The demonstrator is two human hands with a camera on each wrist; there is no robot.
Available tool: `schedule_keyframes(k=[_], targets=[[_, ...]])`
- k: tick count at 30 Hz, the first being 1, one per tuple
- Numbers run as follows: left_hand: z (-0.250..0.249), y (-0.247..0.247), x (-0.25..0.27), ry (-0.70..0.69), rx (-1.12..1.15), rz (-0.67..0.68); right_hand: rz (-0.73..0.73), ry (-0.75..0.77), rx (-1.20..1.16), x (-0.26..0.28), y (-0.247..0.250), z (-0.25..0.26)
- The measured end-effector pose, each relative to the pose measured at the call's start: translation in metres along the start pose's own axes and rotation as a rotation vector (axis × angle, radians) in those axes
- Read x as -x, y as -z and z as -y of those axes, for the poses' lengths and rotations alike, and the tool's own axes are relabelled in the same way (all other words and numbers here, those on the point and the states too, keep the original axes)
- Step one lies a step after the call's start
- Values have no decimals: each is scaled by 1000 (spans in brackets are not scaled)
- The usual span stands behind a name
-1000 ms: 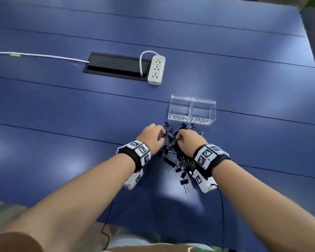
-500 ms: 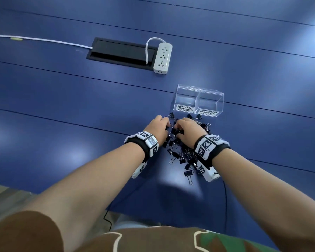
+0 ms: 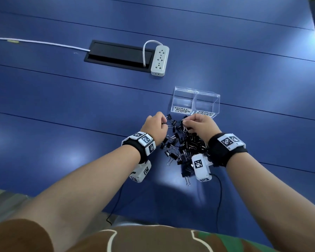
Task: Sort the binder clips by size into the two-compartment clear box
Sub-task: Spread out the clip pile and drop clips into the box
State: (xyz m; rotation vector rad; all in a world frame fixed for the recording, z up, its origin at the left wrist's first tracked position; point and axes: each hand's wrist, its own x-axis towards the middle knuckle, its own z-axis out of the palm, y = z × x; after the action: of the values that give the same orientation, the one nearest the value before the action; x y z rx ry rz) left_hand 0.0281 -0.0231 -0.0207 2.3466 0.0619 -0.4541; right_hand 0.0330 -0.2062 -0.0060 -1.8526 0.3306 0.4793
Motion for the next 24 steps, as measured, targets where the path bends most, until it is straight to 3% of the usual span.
schedule_keyframes(k=[7, 10, 18, 24], targets=[[-10, -6, -3, 15, -117, 39, 73, -113, -288, 2, 3, 5], [-10, -11, -6, -19, -184, 76, 56, -128, -294, -2, 6, 5], [-5, -23, -13, -219, -342, 151, -136, 88, 165, -25, 18, 40], [-5, -14, -20, -178, -210, 88, -183, 200, 510, -36, 15, 60]])
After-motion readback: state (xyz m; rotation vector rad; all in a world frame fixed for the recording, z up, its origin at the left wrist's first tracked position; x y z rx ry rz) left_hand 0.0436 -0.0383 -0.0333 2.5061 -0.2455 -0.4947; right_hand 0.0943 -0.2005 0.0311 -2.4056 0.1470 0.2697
